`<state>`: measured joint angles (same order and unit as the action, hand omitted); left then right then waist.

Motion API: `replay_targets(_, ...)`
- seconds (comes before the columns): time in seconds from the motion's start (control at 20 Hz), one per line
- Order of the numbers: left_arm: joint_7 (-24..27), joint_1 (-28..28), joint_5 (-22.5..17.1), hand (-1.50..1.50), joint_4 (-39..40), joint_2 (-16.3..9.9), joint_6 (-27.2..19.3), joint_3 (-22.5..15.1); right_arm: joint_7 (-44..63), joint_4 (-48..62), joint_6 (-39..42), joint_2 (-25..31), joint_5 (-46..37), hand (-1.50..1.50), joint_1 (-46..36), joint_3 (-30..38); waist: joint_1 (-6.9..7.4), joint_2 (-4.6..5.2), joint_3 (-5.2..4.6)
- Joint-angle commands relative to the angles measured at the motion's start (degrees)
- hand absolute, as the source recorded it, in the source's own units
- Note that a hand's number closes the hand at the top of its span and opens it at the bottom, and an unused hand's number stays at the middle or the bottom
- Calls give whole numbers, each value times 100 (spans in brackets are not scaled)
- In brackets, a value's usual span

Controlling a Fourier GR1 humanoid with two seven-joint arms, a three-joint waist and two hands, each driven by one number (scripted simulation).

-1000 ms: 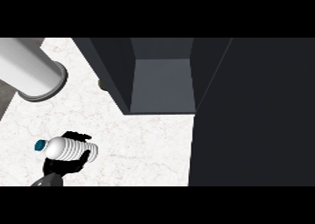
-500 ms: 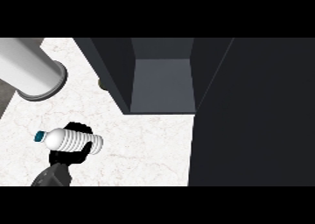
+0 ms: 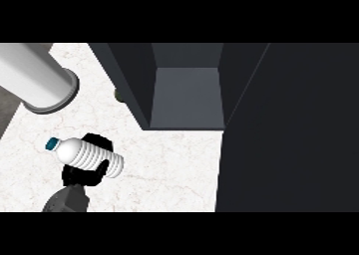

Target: Pick up the bottled water, place it into the cabinet and close the cabinet

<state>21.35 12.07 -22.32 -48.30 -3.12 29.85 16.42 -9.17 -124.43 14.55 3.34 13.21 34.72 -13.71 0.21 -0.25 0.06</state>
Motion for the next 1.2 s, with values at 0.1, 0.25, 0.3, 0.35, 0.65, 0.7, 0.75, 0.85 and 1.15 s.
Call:
replay_targets(0.1, -660, -324, -181, 150, -1382, 301, -659, -652, -16, -70, 18, 29, 95, -150, 70, -121, -25, 7, -2)
replay_targets(0.25, -779, -479, -455, 150, -2082, 306, -1187, -1185, 178, -22, -36, 102, 159, -150, -111, 14, -22, 9, -3)
replay_targets(0.3, -860, -305, -274, 150, -2186, 308, -1334, -1188, -38, 293, -219, -187, -188, -150, -119, -311, -24, 9, -3)
replay_targets(0.35, -1064, -247, -414, 150, -2341, 308, -1471, -1241, -199, 396, -133, -185, -140, -150, -92, -345, -31, 9, -3)
replay_targets(0.65, -1201, 360, -339, 150, -2764, 311, -2877, -2187, -116, 283, -47, 14, 138, -150, -192, -43, -65, 13, -3)
replay_targets(0.7, -899, 403, -267, 150, -2363, 311, -2770, -2173, 218, 82, -300, -49, -73, -150, -394, -199, -62, 22, -6)
replay_targets(0.75, -1482, 215, -300, 150, -3210, 311, -3037, -2217, -43, 194, -44, 87, 84, -150, -29, -152, -46, 8, -3)
replay_targets(0.85, -934, 771, -289, 150, -2385, 311, -3676, -2781, -24, 138, 16, 143, 171, -150, 12, -129, -112, 20, -5)
replay_targets(1.15, -1283, 1871, -226, 150, -2275, 310, -4984, -3237, 209, 77, -136, 102, 244, -150, -293, -69, -133, 29, -4)
